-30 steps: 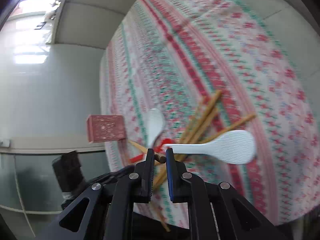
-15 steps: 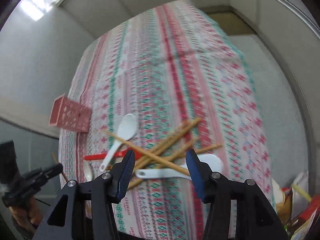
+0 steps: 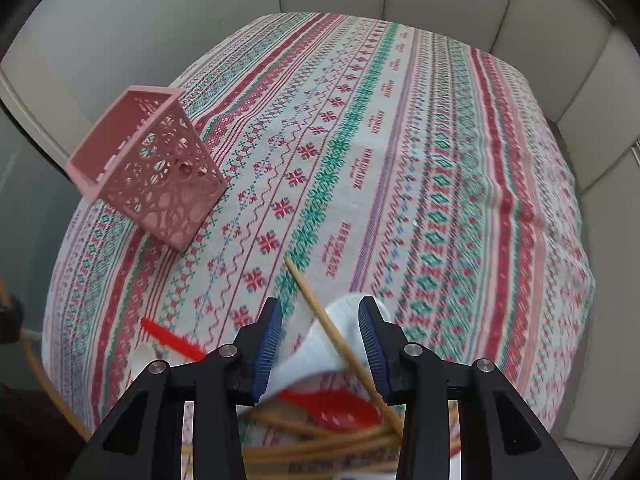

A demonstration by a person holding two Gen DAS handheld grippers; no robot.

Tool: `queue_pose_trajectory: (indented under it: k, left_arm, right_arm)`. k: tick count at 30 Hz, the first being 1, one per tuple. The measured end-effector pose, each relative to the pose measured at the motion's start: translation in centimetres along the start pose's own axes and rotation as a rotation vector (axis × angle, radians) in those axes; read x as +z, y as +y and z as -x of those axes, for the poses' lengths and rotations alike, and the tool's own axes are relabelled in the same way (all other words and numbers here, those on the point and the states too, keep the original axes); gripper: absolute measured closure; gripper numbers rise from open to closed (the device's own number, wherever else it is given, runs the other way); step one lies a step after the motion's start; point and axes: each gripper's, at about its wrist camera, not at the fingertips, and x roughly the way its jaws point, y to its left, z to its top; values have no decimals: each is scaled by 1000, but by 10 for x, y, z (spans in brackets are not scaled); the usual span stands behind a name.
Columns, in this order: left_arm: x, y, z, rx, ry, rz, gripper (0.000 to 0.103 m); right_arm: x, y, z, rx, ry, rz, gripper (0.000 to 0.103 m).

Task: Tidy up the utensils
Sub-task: 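Close the right gripper on a chopstick and lift it upright, then carry both held chopsticks upright over the pink basket with both grippers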

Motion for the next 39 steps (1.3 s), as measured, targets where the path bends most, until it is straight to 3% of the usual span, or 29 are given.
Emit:
queue_pose_trajectory:
  k: [4, 12, 19, 29, 34, 39]
  left_arm:
    - [1, 4, -2, -7, 5, 5, 98]
    - [2, 10, -5, -6, 12, 28, 98]
    - [2, 9, -3, 3, -11, 25, 98]
    - [6, -5, 26, 18, -119, -14, 98]
    - [9, -19, 59, 27, -230, -42, 98]
    - [9, -33, 95, 73, -391, -58, 98]
  right_arm:
    - [10, 4, -22, -24, 29, 26, 68]
    - [18, 8, -33, 16, -2, 123, 93]
    - [15, 0, -23, -11, -42, 122, 98]
    - [5, -23, 71, -14, -217, 2, 99]
    - [-8, -27, 129, -5, -317, -53, 98]
    - [-20, -31, 181, 5, -445, -117, 99]
